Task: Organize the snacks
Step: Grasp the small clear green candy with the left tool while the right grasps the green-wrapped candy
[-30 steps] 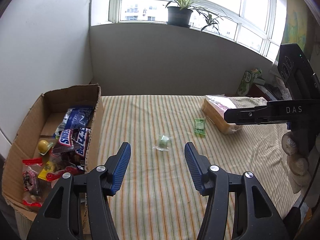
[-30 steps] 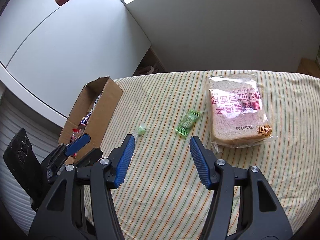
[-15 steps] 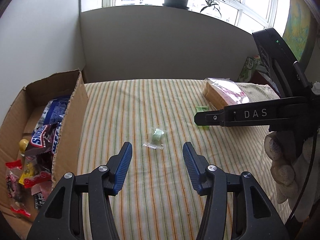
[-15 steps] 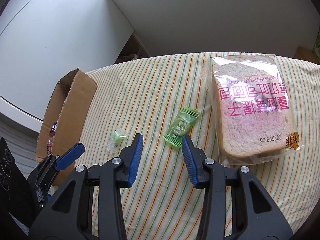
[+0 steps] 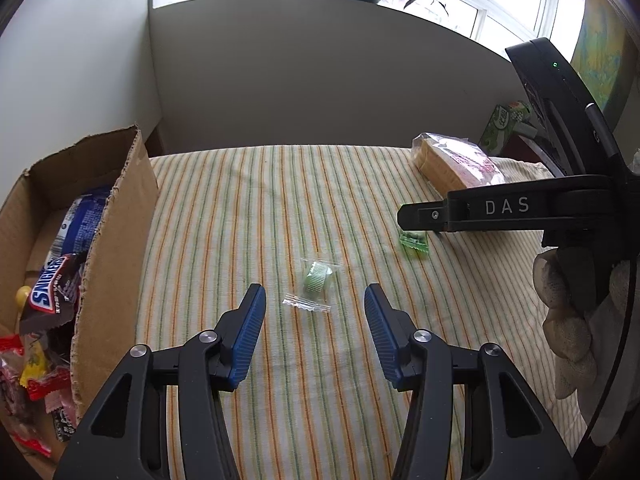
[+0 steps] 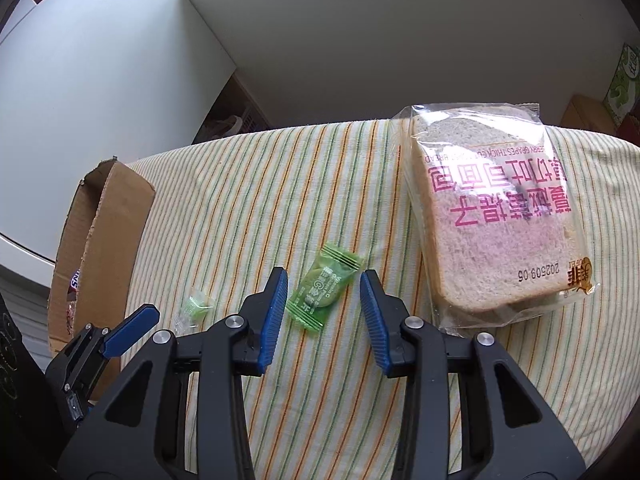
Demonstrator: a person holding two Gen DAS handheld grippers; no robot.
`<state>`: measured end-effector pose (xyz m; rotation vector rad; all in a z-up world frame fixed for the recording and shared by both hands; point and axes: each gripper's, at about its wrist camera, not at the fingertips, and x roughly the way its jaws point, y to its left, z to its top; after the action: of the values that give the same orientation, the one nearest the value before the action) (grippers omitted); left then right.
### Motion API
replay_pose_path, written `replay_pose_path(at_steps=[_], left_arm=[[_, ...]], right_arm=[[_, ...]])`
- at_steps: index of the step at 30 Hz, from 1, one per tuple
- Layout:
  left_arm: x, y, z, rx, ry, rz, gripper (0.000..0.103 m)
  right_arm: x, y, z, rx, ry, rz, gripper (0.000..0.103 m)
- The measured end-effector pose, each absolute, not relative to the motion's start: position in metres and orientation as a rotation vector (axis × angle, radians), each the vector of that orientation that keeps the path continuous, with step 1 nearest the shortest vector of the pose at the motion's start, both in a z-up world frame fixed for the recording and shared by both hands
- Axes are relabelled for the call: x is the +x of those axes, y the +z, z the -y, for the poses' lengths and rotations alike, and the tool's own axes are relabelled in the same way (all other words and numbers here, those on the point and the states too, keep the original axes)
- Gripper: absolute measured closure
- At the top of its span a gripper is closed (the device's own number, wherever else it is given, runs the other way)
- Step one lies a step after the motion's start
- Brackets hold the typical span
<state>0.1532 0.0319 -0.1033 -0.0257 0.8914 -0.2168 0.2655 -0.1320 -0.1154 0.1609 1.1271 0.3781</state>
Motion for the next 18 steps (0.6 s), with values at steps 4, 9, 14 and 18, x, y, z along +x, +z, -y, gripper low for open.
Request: replay_pose_path(at_steps=[4, 9, 14, 18], left_arm=[[0.156, -0.104, -0.027, -0.010, -0.222, -0.890, 0.053], [0.160, -0.108, -0.024, 0.006, -0.217, -0.900, 0.057], [0.163, -0.113, -0.023, 0.017, -0.216, -0.911, 0.063], [0.167, -0.118, -0.020, 0.025, -0.213, -0.922, 0.071]], right_arm=[[0.266, -0.116, 0.121, 0.111, 0.374, -1.122, 0.064], [0.267, -0.117, 0.105, 0.035, 0.372, -1.111, 0.064], [0.260, -0.119, 0.091, -0.065, 0.371, -1.091, 0.067], [0.254, -0.120, 0.089, -0.102, 0.368, -1.084, 0.077]])
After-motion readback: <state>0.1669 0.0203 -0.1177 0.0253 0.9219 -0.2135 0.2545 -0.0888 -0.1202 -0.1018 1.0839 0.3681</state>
